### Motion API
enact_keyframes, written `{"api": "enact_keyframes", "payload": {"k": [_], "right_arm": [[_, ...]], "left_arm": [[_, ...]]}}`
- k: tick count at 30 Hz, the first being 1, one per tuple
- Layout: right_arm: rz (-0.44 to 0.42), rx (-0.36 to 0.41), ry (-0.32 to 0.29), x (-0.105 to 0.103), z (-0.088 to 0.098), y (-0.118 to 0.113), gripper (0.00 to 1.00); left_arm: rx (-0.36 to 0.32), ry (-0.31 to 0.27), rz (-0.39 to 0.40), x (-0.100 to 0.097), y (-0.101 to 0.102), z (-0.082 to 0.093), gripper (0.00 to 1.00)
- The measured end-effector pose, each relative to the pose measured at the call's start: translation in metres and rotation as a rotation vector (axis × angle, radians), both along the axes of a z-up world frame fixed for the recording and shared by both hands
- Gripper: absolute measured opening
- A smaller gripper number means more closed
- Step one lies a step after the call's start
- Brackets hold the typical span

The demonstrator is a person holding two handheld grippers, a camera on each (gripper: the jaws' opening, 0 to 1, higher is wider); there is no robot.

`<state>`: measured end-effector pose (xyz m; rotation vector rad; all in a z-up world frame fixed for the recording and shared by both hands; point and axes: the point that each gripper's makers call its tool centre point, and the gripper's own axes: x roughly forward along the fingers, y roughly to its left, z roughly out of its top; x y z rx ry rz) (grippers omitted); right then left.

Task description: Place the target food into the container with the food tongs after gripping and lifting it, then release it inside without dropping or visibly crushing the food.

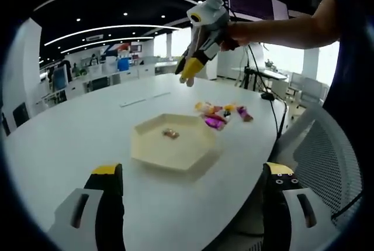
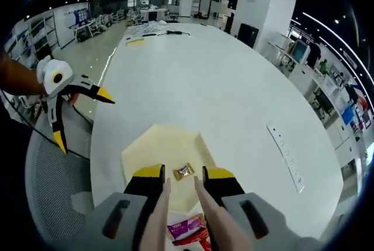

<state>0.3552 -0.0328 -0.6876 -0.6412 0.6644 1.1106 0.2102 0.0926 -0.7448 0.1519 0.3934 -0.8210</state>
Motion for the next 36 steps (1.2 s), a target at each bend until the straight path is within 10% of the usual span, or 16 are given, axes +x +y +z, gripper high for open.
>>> {"api": "enact_keyframes", "payload": {"k": [36], "right_arm": [[-0.265,-0.001,0.029,0.004,-0.024,-0.086,0.25]], "left_arm": [[0.004,0.000,0.005,0.002,0.001,-0.001,0.97]]}}
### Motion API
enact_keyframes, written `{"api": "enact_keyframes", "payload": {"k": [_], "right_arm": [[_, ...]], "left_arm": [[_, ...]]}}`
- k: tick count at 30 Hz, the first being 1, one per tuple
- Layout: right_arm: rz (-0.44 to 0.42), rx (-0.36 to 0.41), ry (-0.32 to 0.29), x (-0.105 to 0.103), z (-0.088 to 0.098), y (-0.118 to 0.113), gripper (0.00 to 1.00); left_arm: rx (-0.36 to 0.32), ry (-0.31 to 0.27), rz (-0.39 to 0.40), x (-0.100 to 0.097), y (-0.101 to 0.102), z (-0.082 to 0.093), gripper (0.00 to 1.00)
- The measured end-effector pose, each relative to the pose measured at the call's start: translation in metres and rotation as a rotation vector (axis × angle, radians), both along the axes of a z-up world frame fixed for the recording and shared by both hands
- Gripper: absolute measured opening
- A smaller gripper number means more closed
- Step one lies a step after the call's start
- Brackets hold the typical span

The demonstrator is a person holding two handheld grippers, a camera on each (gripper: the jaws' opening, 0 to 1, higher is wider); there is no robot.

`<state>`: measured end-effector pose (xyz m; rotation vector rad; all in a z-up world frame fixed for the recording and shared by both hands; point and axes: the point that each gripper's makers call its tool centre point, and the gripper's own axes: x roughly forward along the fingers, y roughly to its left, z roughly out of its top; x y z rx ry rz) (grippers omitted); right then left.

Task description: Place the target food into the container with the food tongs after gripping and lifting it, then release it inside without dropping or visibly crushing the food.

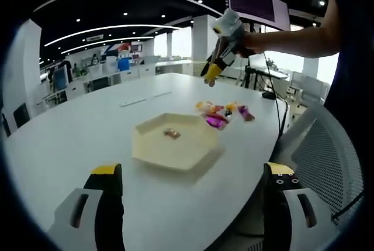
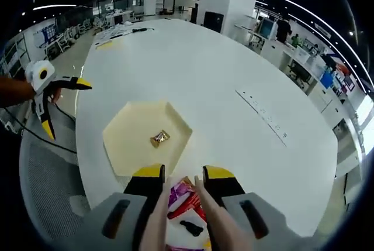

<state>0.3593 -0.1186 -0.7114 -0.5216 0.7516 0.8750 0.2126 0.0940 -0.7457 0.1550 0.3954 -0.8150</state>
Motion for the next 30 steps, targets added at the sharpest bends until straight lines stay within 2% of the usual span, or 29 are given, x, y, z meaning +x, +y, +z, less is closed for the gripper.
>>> {"api": "enact_keyframes", "payload": {"k": [7,13,18,30], "right_arm": [[-0.047,-0.004,0.024,-0.001,-0.014,-0.006,0.25],[-0.121,0.010,0.092,-0.003,-0.038,-0.013,0.25],[-0.156,0.011,0.119,-0.004,-0.052,-0.016,0.25],[-0.199,0.018,0.146,-0.002,-0.072,-0.011,0.26]], "left_arm": [[-0.001,0.000,0.000,0.000,0.000,0.000,0.97],[0.002,-0.003,0.001,0.000,0.000,0.000,0.97],[0.002,-0.004,0.001,0.000,0.000,0.000,0.97],[0.007,-0.003,0.002,-0.001,0.002,-0.001,0.97]]}}
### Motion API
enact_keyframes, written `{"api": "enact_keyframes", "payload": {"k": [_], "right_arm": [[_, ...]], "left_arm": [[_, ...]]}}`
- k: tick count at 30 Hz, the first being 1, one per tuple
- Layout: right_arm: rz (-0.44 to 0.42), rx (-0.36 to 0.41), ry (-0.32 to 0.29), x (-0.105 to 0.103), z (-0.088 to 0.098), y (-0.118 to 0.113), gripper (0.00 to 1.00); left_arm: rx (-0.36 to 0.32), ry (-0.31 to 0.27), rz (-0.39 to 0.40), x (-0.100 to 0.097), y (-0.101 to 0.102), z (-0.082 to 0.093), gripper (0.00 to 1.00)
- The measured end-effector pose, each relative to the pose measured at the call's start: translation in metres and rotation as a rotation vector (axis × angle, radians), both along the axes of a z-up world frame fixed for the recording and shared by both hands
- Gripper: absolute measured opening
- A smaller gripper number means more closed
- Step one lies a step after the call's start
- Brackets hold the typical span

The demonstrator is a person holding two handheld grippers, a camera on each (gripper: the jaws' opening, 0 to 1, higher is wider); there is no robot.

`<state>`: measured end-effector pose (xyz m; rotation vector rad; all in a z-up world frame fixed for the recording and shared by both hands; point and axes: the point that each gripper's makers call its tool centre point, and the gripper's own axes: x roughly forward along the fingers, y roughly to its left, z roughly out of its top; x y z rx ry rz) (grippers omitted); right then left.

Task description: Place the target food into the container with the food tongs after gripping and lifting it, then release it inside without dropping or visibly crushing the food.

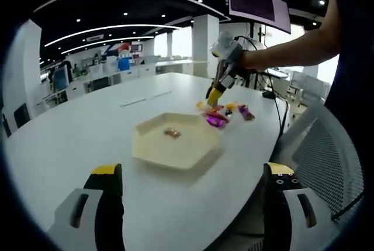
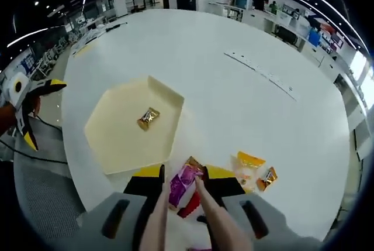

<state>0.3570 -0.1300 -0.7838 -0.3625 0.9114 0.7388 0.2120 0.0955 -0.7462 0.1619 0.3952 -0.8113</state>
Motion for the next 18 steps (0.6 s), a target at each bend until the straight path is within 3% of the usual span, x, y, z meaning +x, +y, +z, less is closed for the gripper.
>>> {"api": "enact_keyframes", "payload": {"k": [18], "right_arm": [[-0.029,-0.025,0.004,0.003,-0.024,0.000,0.26]], "left_arm": [[0.004,0.006,-0.004,-0.001,0.000,-0.002,0.97]]}}
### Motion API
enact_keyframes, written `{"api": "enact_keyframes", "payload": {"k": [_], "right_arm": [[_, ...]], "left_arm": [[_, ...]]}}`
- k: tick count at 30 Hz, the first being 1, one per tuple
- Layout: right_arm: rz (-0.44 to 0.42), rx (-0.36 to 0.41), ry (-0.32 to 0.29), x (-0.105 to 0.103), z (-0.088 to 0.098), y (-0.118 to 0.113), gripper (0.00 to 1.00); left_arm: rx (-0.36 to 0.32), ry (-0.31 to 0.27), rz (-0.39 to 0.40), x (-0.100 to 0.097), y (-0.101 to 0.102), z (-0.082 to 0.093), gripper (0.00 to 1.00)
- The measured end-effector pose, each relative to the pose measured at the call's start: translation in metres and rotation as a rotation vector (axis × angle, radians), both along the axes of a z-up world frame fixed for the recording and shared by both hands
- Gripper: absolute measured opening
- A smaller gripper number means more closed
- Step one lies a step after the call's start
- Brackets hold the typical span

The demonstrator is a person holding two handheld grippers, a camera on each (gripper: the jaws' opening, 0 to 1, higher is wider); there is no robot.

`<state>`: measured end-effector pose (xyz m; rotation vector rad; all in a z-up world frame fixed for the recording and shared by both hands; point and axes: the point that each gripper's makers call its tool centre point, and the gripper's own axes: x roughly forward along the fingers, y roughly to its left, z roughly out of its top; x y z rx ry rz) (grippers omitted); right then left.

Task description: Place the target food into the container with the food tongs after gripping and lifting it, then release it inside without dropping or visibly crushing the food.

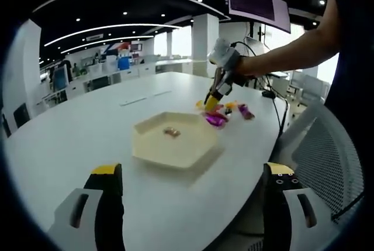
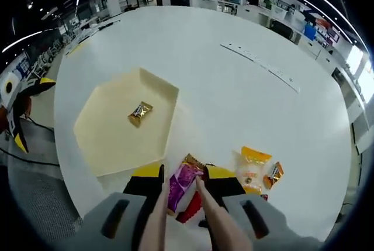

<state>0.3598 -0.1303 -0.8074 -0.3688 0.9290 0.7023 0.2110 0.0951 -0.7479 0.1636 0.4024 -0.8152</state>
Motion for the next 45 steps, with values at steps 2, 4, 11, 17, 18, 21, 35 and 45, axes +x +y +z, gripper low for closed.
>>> {"api": "enact_keyframes", "payload": {"k": [2,4,11,17,18,21,35,45], "right_arm": [[-0.005,-0.001,0.004,0.000,-0.001,0.000,0.26],[-0.019,-0.002,0.011,0.002,-0.004,-0.001,0.26],[-0.059,0.012,0.046,0.000,-0.012,-0.002,0.27],[-0.058,0.019,0.052,-0.001,-0.015,-0.002,0.27],[-0.058,0.017,0.052,-0.001,-0.015,-0.002,0.27],[-0.059,0.016,0.061,-0.002,-0.017,0.001,0.27],[-0.007,-0.004,0.033,-0.004,-0.023,0.005,0.26],[0.005,-0.006,0.029,-0.003,-0.024,0.004,0.24]], "left_arm": [[0.000,0.001,-0.001,0.000,0.000,0.000,0.97],[0.001,0.003,-0.002,0.000,0.000,-0.001,0.97],[0.002,0.004,-0.001,0.000,0.000,-0.001,0.97],[0.001,0.005,0.002,0.001,0.001,-0.001,0.97],[0.002,0.005,0.002,0.001,0.001,-0.001,0.97],[0.002,0.006,0.003,0.001,0.001,-0.001,0.97],[0.001,0.005,0.005,0.001,0.001,-0.001,0.96],[0.001,0.008,0.006,0.001,0.001,-0.001,0.96]]}}
